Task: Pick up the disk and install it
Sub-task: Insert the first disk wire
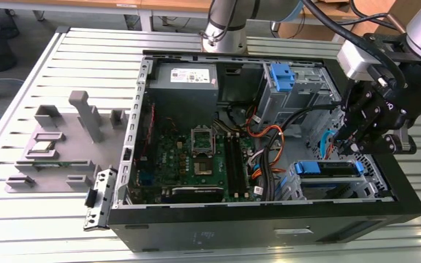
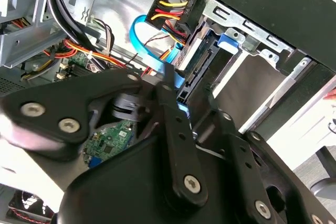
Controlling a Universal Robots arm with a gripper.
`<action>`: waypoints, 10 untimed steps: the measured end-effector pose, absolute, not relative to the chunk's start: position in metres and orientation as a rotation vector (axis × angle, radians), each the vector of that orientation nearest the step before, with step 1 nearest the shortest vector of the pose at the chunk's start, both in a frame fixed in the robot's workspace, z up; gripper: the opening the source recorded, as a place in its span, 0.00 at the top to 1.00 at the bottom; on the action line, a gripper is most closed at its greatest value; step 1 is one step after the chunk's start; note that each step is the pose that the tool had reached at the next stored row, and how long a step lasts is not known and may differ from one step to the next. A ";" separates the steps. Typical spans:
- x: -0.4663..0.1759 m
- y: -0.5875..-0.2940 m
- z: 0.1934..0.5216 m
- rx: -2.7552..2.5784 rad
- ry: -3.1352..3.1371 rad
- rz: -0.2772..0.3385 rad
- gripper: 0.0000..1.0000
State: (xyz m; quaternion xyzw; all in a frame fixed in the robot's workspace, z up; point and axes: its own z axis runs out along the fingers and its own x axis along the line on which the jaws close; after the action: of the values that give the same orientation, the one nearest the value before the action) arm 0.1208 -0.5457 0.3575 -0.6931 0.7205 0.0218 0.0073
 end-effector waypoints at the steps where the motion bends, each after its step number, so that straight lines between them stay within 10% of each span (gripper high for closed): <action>1: 0.121 -0.546 0.357 -2.167 2.253 0.068 0.66; 10: 0.121 -0.546 0.358 -2.168 2.253 0.067 0.84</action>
State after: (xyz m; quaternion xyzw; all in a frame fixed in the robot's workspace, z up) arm 0.1208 -0.5457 0.3575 -0.6931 0.7205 0.0215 0.0070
